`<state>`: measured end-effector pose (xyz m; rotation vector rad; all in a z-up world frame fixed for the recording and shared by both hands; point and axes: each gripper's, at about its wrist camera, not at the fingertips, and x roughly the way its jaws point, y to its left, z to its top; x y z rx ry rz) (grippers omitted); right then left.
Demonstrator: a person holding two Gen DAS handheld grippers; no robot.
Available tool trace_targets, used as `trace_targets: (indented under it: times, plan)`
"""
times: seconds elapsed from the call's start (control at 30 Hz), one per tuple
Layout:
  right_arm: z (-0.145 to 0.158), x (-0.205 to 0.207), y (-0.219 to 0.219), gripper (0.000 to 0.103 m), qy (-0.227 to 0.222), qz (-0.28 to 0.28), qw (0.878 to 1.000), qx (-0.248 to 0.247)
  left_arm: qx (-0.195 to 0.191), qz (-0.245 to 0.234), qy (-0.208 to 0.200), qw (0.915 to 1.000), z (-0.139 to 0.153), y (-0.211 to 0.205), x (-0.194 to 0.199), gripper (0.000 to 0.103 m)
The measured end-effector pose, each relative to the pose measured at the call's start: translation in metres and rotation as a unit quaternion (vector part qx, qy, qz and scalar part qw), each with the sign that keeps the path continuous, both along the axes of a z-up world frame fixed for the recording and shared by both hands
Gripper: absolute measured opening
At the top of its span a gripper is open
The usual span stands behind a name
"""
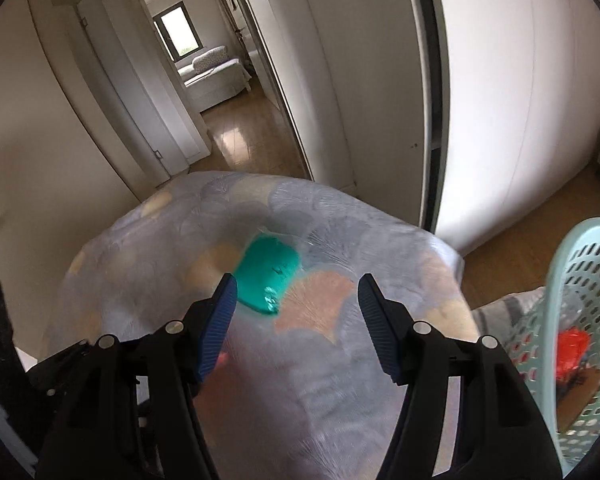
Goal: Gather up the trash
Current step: 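Grasp the pink packet with the left tool while the right tool grasps the green packet, then carry both packets over the teal basket and open both tools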
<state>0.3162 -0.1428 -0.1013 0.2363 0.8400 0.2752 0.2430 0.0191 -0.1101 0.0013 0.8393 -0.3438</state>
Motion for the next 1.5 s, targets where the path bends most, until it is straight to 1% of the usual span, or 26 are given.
trace_targets:
  times: [0.03,0.13,0.23,0.33,0.4,0.47,0.53,0.6,0.63,0.73,0.77,0.83,0.9,0.97,1.0,1.03,1.1,1.13,1.2,1.3,1.43,1.5]
  plan:
    - [-0.001,0.003,0.002,0.059,0.003,0.000,1.000,0.001,-0.001,0.009,-0.001,1.0000,0.002,0.005,0.002,0.052]
    - [-0.006,0.015,0.011,0.059,0.013,0.002,1.000,0.009,-0.015,0.060,0.003,0.9981,0.002,0.026,0.011,0.052]
    - [-0.012,0.024,0.021,0.059,0.020,0.004,1.000,0.017,-0.026,0.113,0.005,0.9932,-0.001,0.043,0.015,0.052]
    - [-0.017,0.026,0.031,0.059,0.019,0.004,1.000,0.011,-0.033,0.135,-0.001,0.9903,-0.001,0.048,0.014,0.052]
    - [-0.017,0.025,0.038,0.059,0.013,0.004,1.000,-0.011,-0.037,0.139,-0.004,0.9895,0.002,0.046,0.013,0.052]
    - [-0.016,0.024,0.042,0.059,0.010,0.006,1.000,-0.022,-0.039,0.146,-0.002,0.9885,0.002,0.044,0.013,0.052]
    - [-0.017,0.025,0.042,0.059,0.012,0.003,1.000,-0.025,-0.042,0.147,0.000,0.9882,0.001,0.042,0.012,0.052]
    - [-0.018,0.025,0.041,0.058,0.012,0.002,1.000,-0.024,-0.037,0.152,-0.004,0.9877,0.001,0.040,0.010,0.052]
    - [-0.018,0.024,0.042,0.050,0.011,0.000,1.000,-0.028,-0.036,0.152,-0.006,0.9877,0.001,0.040,0.011,0.052]
    - [-0.017,0.021,0.044,0.039,0.002,0.001,0.999,-0.034,-0.031,0.153,-0.007,0.9877,0.001,0.041,0.013,0.052]
    - [-0.016,0.018,0.044,0.039,-0.007,-0.001,0.999,-0.036,-0.030,0.153,-0.007,0.9878,0.001,0.041,0.014,0.052]
    - [-0.008,0.007,0.043,0.039,-0.040,0.004,0.999,-0.034,-0.023,0.155,-0.013,0.9876,0.003,0.039,0.014,0.052]
    - [-0.003,-0.003,0.043,0.039,-0.060,0.009,0.998,-0.035,-0.020,0.154,-0.018,0.9877,0.004,0.037,0.012,0.052]
    - [-0.004,-0.012,0.040,0.038,-0.059,0.007,0.998,-0.037,-0.023,0.153,-0.025,0.9876,0.006,0.035,0.010,0.052]
    - [-0.004,-0.016,0.036,0.038,-0.057,0.005,0.998,-0.029,-0.025,0.151,-0.027,0.9878,0.007,0.035,0.009,0.052]
    - [-0.003,-0.023,0.028,0.038,-0.056,0.000,0.998,-0.019,-0.023,0.150,-0.029,0.9880,0.009,0.032,0.008,0.052]
    - [-0.001,-0.035,0.014,0.038,-0.056,-0.010,0.998,-0.007,-0.001,0.147,-0.040,0.9884,0.012,0.023,0.005,0.052]
    - [0.001,-0.042,0.004,0.038,-0.058,-0.019,0.998,-0.004,0.005,0.137,-0.044,0.9896,0.015,0.015,0.004,0.052]
    - [0.006,-0.054,-0.014,0.038,-0.058,-0.037,0.998,-0.005,-0.001,0.123,-0.046,0.9913,0.021,0.005,0.002,0.052]
    - [0.016,-0.076,-0.053,0.038,-0.059,-0.072,0.996,0.008,-0.012,0.096,-0.057,0.9937,0.037,-0.017,-0.007,0.052]
    - [0.029,-0.104,-0.102,0.038,-0.071,-0.127,0.989,0.010,-0.027,0.050,-0.072,0.9958,0.058,-0.056,-0.019,0.052]
    - [0.037,-0.117,-0.124,0.038,-0.080,-0.150,0.985,0.005,-0.025,0.029,-0.078,0.9962,0.066,-0.078,-0.023,0.052]
